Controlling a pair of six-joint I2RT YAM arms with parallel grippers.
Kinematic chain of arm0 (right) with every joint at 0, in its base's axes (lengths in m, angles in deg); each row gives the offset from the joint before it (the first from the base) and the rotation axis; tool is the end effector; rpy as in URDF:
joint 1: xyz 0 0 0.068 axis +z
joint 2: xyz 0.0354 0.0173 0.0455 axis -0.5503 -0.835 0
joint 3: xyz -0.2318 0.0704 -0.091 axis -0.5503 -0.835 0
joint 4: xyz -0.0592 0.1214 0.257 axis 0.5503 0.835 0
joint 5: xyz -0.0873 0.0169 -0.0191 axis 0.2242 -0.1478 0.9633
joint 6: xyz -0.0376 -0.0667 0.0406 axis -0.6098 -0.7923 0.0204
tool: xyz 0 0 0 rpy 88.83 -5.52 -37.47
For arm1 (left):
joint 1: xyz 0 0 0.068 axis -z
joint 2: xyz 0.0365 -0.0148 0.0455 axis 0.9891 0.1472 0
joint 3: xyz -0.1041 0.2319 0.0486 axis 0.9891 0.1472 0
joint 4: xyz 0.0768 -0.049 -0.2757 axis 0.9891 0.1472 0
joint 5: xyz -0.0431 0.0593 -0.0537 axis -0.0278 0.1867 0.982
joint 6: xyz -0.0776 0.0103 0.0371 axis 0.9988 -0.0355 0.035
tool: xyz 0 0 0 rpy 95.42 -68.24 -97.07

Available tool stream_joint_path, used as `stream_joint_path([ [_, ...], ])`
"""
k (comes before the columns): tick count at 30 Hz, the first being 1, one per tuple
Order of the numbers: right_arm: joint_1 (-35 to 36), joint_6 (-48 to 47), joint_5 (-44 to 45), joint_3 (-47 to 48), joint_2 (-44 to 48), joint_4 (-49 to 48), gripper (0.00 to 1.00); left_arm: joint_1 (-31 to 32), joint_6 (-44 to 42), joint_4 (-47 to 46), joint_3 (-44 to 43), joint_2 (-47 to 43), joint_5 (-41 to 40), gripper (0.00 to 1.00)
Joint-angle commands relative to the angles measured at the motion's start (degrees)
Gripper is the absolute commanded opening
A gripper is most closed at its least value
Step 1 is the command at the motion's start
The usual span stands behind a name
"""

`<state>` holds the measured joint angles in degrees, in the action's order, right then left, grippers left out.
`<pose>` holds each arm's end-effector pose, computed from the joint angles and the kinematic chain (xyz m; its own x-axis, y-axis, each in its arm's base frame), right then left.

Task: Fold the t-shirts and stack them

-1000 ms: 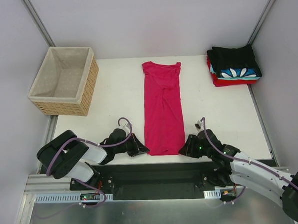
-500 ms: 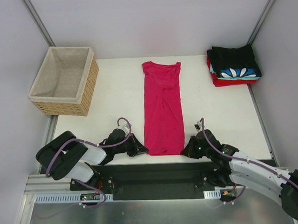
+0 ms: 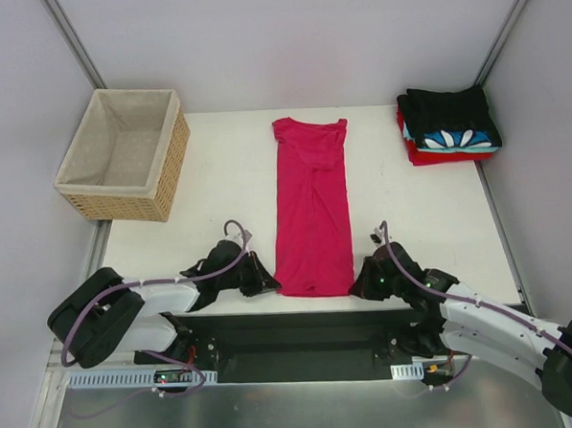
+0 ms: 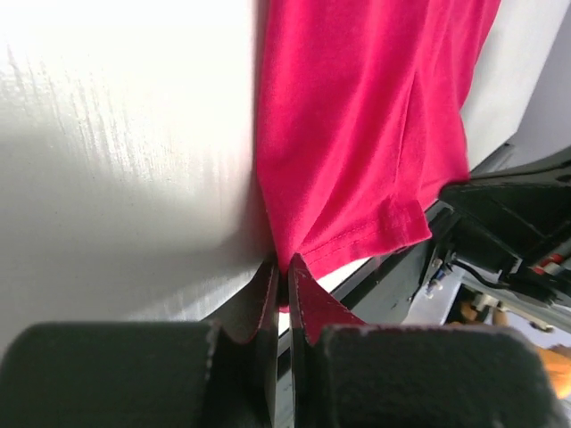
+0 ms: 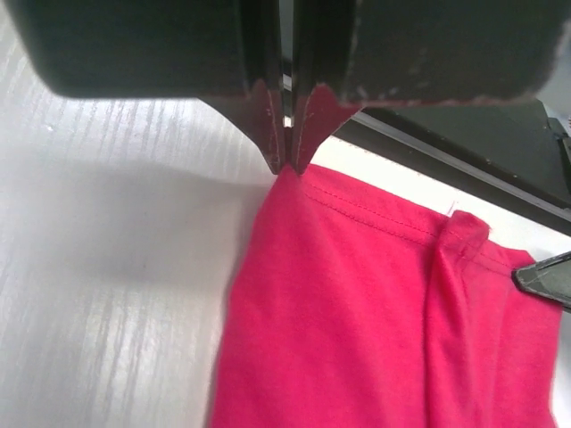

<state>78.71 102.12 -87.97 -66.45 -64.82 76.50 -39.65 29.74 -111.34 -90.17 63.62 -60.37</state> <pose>0.1512 0.1573 0.0994 -0.8041 -0.0357 -0.5934 -0.3480 0.8376 0.4212 0.1745 -0.1899 0.0585 -0.9213 -0.2966 -0.2513 0.0509 0.5486 -0.8345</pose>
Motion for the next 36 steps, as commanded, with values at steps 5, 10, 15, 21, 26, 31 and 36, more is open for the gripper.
stream_joint_path([
  [5,0.29,-5.83,4.88,10.9,-0.58,7.58,0.01,-1.54,-9.9,21.54,-12.37,-7.44,-2.95,0.0],
  [10,0.29,-6.89,4.53,13.99,-3.4,6.7,0.01,-2.25,-10.43,21.73,-16.15,-5.33,-0.92,0.0],
  [15,0.38,-8.11,5.75,16.53,-5.51,6.52,0.01,-2.34,-10.78,21.9,-17.91,-4.19,-0.92,0.0],
  [21,-0.23,-11.36,8.3,21.54,-8.94,7.4,0.01,-3.83,-11.48,22.51,-21.24,-2.78,0.31,0.0],
  [26,-1.81,-13.3,8.22,24.71,-12.63,6.7,0.01,-5.67,-13.15,24.27,-26.25,-1.38,1.01,0.0],
  [31,-5.24,-15.14,6.55,27.44,-15.7,5.56,0.01,-8.75,-14.12,24.8,-30.82,0.91,3.47,0.0],
  [36,-10.85,-16.9,3.57,29.64,-20.27,3.01,0.01,-11.12,-16.14,25.94,-37.24,4.51,4.87,0.0],
])
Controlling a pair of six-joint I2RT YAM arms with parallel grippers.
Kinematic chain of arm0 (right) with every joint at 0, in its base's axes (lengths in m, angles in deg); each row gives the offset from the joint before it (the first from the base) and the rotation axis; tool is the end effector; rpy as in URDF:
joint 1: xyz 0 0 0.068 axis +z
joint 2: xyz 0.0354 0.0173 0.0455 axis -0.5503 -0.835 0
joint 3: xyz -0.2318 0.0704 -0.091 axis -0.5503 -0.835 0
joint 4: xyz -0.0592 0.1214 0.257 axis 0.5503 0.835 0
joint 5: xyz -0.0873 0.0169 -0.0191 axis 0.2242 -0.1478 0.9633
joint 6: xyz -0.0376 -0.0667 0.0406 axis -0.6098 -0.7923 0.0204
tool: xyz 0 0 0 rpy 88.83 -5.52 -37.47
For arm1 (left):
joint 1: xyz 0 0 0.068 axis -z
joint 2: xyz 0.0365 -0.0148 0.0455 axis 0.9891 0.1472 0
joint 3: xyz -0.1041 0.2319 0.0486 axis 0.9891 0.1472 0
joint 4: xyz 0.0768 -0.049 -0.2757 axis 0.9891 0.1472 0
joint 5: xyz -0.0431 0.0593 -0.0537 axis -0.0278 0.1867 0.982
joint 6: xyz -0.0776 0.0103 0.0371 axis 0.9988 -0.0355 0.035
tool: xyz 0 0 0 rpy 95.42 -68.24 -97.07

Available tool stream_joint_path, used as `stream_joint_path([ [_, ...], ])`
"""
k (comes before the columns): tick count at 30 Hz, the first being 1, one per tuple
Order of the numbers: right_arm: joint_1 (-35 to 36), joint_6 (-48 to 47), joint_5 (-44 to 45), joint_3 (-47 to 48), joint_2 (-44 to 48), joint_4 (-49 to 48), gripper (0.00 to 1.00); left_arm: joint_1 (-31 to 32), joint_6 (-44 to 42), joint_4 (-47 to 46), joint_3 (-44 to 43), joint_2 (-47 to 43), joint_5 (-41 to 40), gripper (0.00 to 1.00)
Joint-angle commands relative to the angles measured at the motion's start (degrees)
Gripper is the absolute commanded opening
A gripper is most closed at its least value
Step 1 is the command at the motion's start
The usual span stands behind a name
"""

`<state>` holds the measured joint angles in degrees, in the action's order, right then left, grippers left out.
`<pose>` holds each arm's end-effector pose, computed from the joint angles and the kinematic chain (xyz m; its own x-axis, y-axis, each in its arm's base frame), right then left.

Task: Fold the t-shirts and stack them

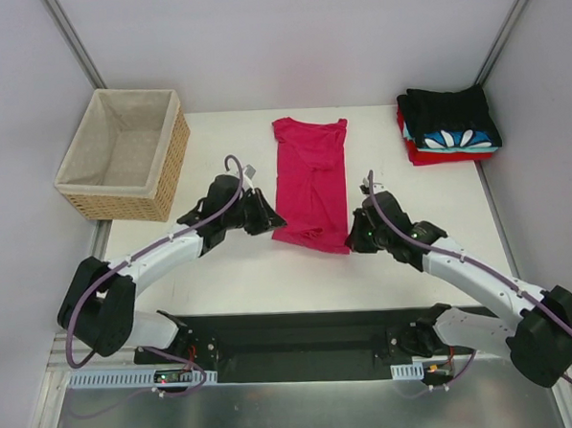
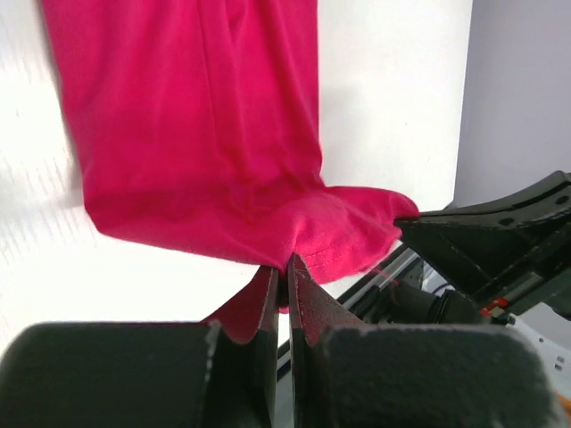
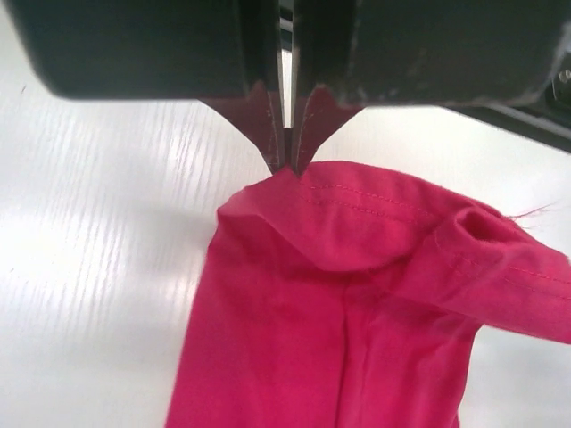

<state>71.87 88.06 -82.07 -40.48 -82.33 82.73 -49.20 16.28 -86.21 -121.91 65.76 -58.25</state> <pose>0.2309 0.1774 0.1910 -0.6777 -0.1213 -0.7252 -0.3835 0.8998 0.2079 0.2860 -0.2137 0.1871 -0.8296 -0.3039 -0.4685 0.2233 0.5883 -0.7772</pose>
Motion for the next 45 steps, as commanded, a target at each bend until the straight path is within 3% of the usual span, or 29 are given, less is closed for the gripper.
stream_joint_path([
  [1,-4.81,-3.03,-2.78,4.28,-3.64,-3.31,0.01,-1.92,-2.59,0.81,-6.12,3.85,3.28,0.0],
  [20,-14.48,-5.31,-11.74,22.04,-27.81,-7.88,0.01,-6.14,-3.12,-0.6,-15.0,18.19,5.83,0.0],
  [31,-18.44,-5.23,-14.21,26.26,-34.23,-8.76,0.01,-10.45,-2.94,-0.95,-21.32,25.04,8.29,0.0],
  [45,-20.64,-4.52,-15.7,30.48,-39.6,-8.93,0.01,-11.07,-2.76,-1.04,-31.97,35.15,12.87,0.0],
])
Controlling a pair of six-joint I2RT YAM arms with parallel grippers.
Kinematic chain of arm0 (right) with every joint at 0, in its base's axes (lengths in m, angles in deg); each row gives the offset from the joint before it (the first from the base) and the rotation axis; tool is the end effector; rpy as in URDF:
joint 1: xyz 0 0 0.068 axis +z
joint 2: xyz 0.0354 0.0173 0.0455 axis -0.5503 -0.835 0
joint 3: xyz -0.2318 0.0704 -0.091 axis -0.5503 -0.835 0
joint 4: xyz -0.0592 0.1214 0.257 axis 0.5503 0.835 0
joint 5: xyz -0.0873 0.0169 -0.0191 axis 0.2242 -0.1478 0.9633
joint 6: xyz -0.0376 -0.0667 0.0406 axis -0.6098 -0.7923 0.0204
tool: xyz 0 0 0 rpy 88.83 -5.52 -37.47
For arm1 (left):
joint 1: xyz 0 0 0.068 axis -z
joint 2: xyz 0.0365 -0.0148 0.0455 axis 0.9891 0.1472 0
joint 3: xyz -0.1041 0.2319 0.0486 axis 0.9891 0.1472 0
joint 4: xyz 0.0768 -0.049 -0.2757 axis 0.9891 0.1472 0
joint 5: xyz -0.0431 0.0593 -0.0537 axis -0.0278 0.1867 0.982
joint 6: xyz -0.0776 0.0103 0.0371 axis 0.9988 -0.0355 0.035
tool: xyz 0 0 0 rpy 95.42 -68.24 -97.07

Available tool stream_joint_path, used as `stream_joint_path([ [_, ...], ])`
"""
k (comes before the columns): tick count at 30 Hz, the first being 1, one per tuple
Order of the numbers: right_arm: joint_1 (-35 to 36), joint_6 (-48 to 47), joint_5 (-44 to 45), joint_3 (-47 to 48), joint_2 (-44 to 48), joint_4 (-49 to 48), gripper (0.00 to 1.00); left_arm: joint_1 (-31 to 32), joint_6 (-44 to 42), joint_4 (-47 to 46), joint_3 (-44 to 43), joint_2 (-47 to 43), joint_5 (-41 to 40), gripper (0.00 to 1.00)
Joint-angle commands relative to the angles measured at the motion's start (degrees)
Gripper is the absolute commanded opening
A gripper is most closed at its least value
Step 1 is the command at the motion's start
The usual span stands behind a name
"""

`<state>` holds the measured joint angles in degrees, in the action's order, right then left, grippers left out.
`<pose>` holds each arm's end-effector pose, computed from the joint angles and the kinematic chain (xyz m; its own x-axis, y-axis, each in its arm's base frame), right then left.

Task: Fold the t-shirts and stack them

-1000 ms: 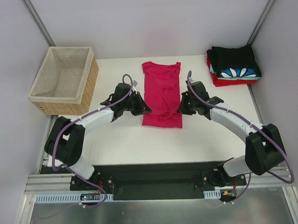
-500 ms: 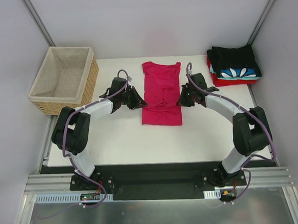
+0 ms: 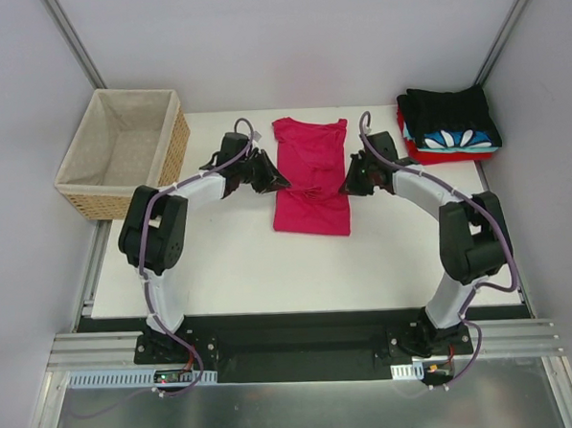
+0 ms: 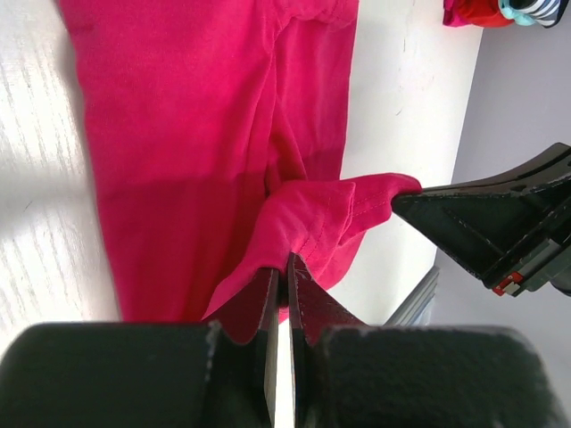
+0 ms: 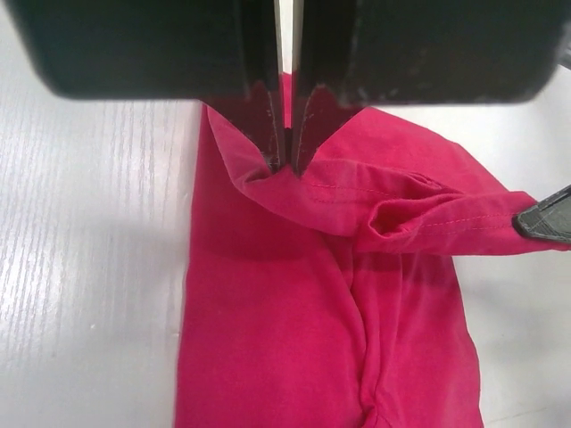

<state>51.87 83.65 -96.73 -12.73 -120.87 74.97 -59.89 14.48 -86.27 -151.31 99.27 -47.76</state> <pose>0.4073 0.1517 0.1625 -0.7512 0.0115 -0.6600 -0.2598 0.9140 0.3116 0.4324 -0.2147 0.1534 -0.8597 -0.3277 -0.3919 0.1534 0.5662 -0.8099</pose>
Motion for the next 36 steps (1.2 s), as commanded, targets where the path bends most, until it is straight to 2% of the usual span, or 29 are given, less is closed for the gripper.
stream_joint_path([
  [1,-0.81,-0.11,-0.95,2.81,-1.33,-1.35,0.01,-0.38,-0.97,-0.97,-2.83,2.0,2.46,0.0],
  [10,-1.87,0.15,-0.34,4.92,-6.77,-2.49,0.01,-1.43,-0.97,-1.24,-4.24,6.04,2.29,0.0],
  [12,-2.04,-0.02,0.02,5.88,-8.44,-2.84,0.08,-1.96,-0.71,-1.41,-5.11,7.62,2.2,0.0],
  [13,-2.22,-0.2,0.28,6.32,-8.88,-2.84,0.17,-2.22,-0.62,-1.5,-5.55,8.15,2.29,0.04],
  [15,-2.4,-0.55,0.63,7.81,-10.02,-3.19,0.33,-2.75,-0.71,-1.59,-7.13,9.91,2.02,0.17],
  [16,-2.66,-0.81,1.59,8.34,-10.9,-3.2,0.55,-3.27,-0.62,-1.76,-7.84,10.43,1.94,0.27],
  [17,-2.75,-0.99,2.21,9.04,-11.26,-3.28,0.66,-3.54,-0.62,-1.85,-8.63,11.48,2.11,0.49],
  [18,-2.83,-1.6,2.91,9.66,-11.52,-3.46,0.76,-3.8,-0.71,-1.94,-10.55,11.84,2.02,0.58],
  [19,-3.1,-1.95,4.48,11.06,-11.18,-3.46,0.93,-4.24,-0.88,-2.11,-11.44,12.02,2.02,0.65],
  [20,-3.01,-2.74,5.02,11.59,-10.74,-3.55,0.98,-4.51,-0.97,-2.2,-12.49,11.67,2.11,0.75],
  [21,-3.01,-3.18,5.46,12.21,-10.12,-3.46,1.0,-4.77,-1.32,-2.2,-14.59,11.15,2.72,0.79],
  [23,-2.84,-4.76,7.22,13.27,-6.7,-3.37,0.97,-5.04,-2.2,-2.29,-16.1,7.91,2.38,0.84],
  [26,-2.22,-6.52,8.54,14.06,-1.18,-0.75,0.97,-4.95,-2.64,-2.2,-16.81,2.3,3.51,0.85],
  [29,-1.17,-6.7,7.49,12.84,3.83,2.33,0.97,-4.69,-0.62,-2.29,-13.13,-3.42,5.71,0.85],
  [36,4.19,-4.51,7.05,2.05,10.27,3.05,0.97,-0.39,1.3,-5.71,8.99,-17.93,5.01,0.84],
])
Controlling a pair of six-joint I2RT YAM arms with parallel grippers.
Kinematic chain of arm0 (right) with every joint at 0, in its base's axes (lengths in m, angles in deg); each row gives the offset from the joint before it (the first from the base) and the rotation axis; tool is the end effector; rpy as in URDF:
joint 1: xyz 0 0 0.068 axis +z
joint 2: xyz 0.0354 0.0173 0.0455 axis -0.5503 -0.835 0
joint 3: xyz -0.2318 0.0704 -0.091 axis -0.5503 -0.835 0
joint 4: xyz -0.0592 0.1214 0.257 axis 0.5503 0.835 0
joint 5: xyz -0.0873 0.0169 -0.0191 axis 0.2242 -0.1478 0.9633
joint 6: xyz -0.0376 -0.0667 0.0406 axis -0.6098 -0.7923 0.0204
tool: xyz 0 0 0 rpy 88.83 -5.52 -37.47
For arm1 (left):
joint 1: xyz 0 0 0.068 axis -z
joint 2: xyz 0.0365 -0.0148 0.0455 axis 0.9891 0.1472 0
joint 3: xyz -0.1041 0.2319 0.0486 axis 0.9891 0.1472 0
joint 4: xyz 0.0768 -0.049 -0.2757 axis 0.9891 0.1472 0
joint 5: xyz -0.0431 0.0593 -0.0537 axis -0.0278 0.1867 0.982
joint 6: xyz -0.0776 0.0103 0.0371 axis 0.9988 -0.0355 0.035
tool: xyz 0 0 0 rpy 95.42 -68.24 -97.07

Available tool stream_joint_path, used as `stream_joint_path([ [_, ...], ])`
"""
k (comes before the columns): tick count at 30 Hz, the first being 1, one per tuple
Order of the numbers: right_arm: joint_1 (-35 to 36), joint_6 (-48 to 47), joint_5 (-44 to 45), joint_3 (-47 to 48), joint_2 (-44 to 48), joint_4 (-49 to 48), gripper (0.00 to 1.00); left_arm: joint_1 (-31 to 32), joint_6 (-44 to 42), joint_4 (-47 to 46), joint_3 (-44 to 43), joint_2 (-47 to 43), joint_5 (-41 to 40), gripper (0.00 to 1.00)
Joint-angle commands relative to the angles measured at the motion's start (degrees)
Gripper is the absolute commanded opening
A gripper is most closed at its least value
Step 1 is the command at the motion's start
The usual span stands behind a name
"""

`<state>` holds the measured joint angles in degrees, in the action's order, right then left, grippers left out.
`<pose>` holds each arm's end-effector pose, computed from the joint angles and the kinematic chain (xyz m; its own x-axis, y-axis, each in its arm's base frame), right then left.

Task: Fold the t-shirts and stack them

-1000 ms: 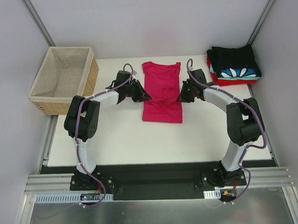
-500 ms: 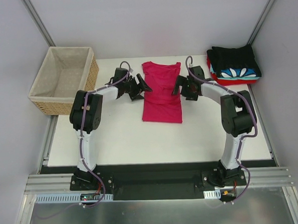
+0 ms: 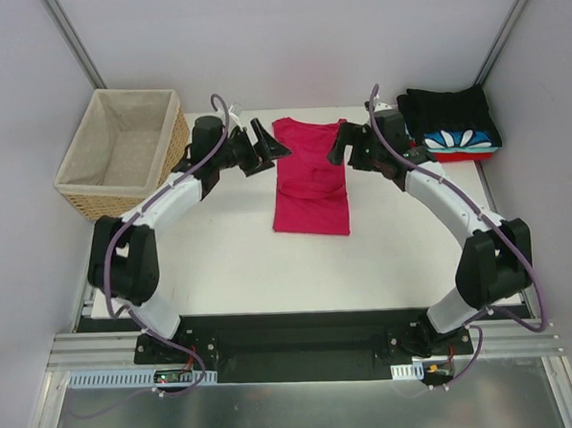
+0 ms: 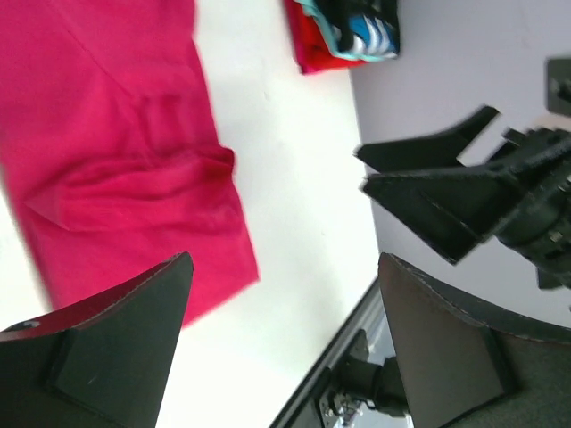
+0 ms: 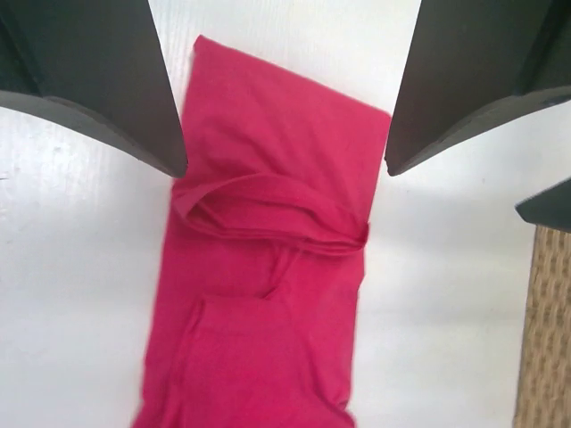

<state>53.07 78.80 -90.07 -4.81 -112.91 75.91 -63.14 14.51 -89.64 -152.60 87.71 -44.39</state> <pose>0.4118 0.1536 0.2728 -0.5210 -0.0052 -0.8535 -0.3147 0.9307 0.1864 0.4285 -0.1887 0.2626 -0.7360 -0.3859 -0.5563 0.3618 0.4703 -0.8049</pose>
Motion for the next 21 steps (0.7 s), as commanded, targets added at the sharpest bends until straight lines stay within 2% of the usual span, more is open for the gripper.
stream_joint_path([
  [1,3.25,0.7,0.73,-7.2,2.58,1.93,0.96,3.57,1.64,-2.96,12.41,-8.74,1.56,0.84],
  [6,3.7,1.67,2.05,-14.23,5.04,-0.18,0.97,6.74,5.42,-10.59,25.16,-13.5,1.38,0.84],
  [11,3.61,0.35,3.37,-14.86,7.24,1.13,0.97,8.24,9.19,-26.14,34.47,-10.79,2.08,0.82],
  [13,3.61,-0.26,3.81,-14.6,8.02,1.84,0.97,8.24,10.25,-33.77,35.98,-8.25,3.49,0.81],
  [21,3.52,-1.93,4.07,-13.89,8.65,3.77,0.97,8.24,14.47,-49.98,36.34,1.6,6.3,0.78],
])
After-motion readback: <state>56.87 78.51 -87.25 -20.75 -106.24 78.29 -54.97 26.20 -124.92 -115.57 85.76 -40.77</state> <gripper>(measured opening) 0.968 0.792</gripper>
